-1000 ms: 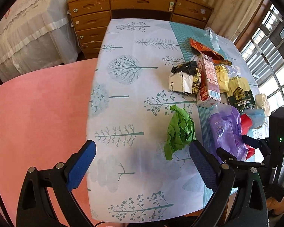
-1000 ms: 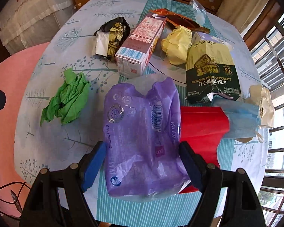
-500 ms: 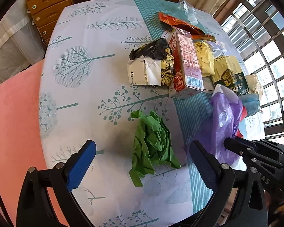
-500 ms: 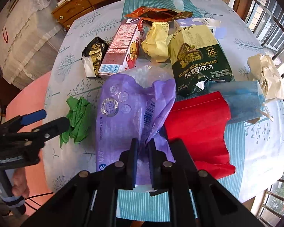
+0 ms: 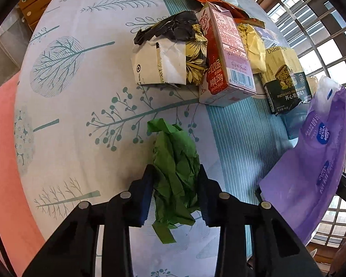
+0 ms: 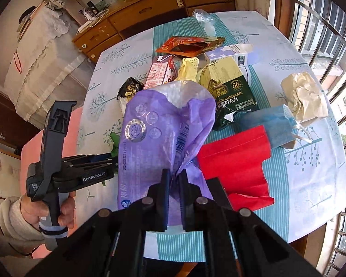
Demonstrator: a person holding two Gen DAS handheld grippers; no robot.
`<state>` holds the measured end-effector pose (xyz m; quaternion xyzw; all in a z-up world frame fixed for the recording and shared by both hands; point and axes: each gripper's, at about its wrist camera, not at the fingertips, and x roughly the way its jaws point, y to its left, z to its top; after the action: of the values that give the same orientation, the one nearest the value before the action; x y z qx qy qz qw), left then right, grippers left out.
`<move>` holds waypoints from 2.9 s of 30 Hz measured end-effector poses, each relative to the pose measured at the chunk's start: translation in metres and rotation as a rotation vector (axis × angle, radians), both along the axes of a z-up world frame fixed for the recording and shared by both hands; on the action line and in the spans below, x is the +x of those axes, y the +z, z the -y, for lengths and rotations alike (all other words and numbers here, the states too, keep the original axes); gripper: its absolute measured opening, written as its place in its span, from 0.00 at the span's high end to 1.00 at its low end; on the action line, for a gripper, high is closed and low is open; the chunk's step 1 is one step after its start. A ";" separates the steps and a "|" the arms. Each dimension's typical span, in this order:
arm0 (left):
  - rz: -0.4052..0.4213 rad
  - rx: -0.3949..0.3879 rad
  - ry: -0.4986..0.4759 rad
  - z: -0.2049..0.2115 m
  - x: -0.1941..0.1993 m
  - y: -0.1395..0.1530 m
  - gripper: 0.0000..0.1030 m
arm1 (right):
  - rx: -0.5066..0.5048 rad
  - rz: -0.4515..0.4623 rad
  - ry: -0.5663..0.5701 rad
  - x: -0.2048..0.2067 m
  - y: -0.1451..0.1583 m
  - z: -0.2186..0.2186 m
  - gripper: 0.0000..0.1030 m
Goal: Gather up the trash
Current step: 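Grasp the purple plastic bag with the right tool while the left tool grasps the green crumpled paper, then carry the purple bag and green paper over the bin with both tools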
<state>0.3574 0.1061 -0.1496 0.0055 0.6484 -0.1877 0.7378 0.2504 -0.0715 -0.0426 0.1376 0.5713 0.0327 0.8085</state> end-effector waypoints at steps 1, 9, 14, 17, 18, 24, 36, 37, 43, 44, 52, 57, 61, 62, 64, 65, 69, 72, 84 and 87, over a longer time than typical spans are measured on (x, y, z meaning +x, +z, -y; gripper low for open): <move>0.007 -0.001 0.004 0.001 -0.002 0.001 0.70 | -0.003 0.006 0.004 -0.002 0.002 0.001 0.93; 0.066 -0.073 0.049 0.001 -0.039 0.046 0.70 | 0.013 0.065 0.045 -0.030 0.022 0.021 0.93; 0.130 -0.079 0.095 0.016 -0.082 0.077 0.70 | 0.036 0.113 0.102 -0.061 0.035 0.049 0.93; 0.161 -0.088 0.147 0.018 -0.122 0.093 0.70 | 0.047 0.144 0.163 -0.086 0.042 0.071 0.93; 0.174 -0.091 0.171 0.025 -0.137 0.096 0.70 | 0.050 0.151 0.187 -0.094 0.043 0.079 0.93; 0.191 -0.110 0.303 0.067 -0.234 0.097 0.70 | 0.084 0.160 0.289 -0.147 0.037 0.129 0.93; 0.082 0.022 0.288 0.138 -0.334 0.060 0.70 | 0.169 0.113 0.313 -0.209 -0.025 0.169 0.93; 0.075 0.032 0.282 0.139 -0.335 0.055 0.70 | 0.153 0.126 0.322 -0.211 -0.029 0.168 0.93; 0.040 0.044 0.272 0.142 -0.342 0.030 0.70 | 0.061 0.166 0.405 -0.206 -0.044 0.157 0.93; 0.035 0.042 0.272 0.143 -0.343 0.027 0.70 | 0.051 0.171 0.406 -0.204 -0.044 0.157 0.93; 0.018 0.021 0.266 0.144 -0.340 0.006 0.69 | 0.028 0.182 0.478 -0.218 -0.041 0.145 0.93; -0.005 0.006 0.309 0.131 -0.335 -0.007 0.69 | 0.029 0.134 0.516 -0.241 -0.049 0.142 0.93; -0.028 0.006 0.324 0.125 -0.334 -0.022 0.69 | 0.011 0.089 0.534 -0.247 -0.066 0.138 0.93; -0.035 0.007 0.324 0.124 -0.333 -0.028 0.69 | 0.011 0.071 0.525 -0.244 -0.072 0.138 0.93; -0.049 0.012 0.317 0.128 -0.330 -0.039 0.69 | 0.018 0.060 0.503 -0.235 -0.080 0.137 0.93; -0.054 0.018 0.312 0.131 -0.329 -0.043 0.69 | 0.029 0.062 0.490 -0.228 -0.083 0.136 0.93; -0.040 0.007 0.293 0.143 -0.322 -0.054 0.69 | 0.045 0.074 0.495 -0.210 -0.094 0.129 0.93; -0.021 0.011 0.280 0.149 -0.319 -0.067 0.69 | 0.010 0.077 0.560 -0.213 -0.108 0.119 0.94; -0.090 0.027 0.311 0.159 -0.315 -0.164 0.69 | -0.003 -0.052 0.512 -0.230 -0.223 0.119 0.94; -0.102 0.035 0.306 0.167 -0.316 -0.188 0.68 | -0.004 -0.088 0.485 -0.231 -0.257 0.121 0.94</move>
<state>0.0419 -0.0613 -0.3378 -0.0901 0.6815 -0.0618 0.7236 0.0192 -0.1923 -0.2998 -0.0039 0.6222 0.2187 0.7517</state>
